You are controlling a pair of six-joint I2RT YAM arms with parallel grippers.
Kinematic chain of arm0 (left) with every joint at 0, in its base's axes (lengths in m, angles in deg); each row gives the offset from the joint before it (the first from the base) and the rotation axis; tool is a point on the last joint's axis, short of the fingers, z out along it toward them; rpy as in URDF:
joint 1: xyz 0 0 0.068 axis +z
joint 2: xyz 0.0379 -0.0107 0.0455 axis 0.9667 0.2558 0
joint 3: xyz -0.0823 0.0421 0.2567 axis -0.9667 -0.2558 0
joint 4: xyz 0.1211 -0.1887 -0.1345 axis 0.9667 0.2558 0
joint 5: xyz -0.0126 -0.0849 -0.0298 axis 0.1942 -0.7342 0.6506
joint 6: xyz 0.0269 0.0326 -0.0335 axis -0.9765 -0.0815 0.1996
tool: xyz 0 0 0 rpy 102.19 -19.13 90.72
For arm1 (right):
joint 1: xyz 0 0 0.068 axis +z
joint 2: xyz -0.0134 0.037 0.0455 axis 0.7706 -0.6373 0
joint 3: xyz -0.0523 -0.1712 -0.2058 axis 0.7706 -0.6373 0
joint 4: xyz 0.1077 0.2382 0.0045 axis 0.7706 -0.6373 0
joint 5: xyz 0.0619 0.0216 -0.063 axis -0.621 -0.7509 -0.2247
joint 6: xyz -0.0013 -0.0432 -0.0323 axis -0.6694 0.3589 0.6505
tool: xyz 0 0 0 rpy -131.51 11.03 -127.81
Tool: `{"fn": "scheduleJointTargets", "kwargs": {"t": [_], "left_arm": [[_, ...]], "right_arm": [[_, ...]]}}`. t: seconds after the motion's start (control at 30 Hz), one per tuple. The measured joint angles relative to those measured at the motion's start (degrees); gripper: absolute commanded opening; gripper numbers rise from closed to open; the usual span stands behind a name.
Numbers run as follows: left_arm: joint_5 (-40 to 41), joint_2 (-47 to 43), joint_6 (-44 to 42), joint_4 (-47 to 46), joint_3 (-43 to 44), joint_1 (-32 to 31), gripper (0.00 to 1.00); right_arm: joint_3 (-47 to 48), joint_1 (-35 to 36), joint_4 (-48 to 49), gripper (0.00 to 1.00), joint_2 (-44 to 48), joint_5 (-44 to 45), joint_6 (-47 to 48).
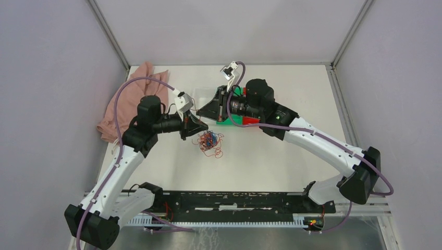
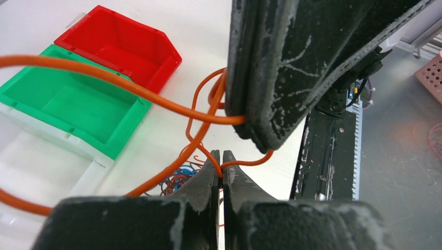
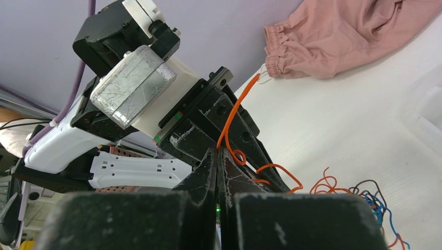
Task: Untangle the cables
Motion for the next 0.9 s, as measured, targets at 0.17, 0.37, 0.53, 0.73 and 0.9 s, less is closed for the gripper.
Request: {"fn": "scheduleJointTargets", "kwargs": {"t": [0.17,0.37,0.53,0.73,0.9], "left_arm": [[-1.14,-0.33,2.93,-1.46,0.00,0.00,0.03],[-1.44,-0.81,6.19,-3.39,0.20,0.00,0.03],[-1.51,-0.68,9.07,-4.26,1.55,0.00,0.03],[-1.60,-0.42,13.25,-7.23,4.42,0.00,0.03],[-1.86,0.07,15.50,-8.35,6.67,0.00,0.03]], "right_arm": [[-0.28,0.00,1.14,0.56,0.13,0.85,-0.39],[-7.43,0.00,2.84,0.98,5.49,4.24,2.95],[-17.57,0.00,4.37,0.99,14.64,8.52,9.84],[-19.96,0.00,4.35,1.00,16.68,9.33,16.65],[-20.09,0.00,5.40,0.93,14.95,7.58,20.79]]}}
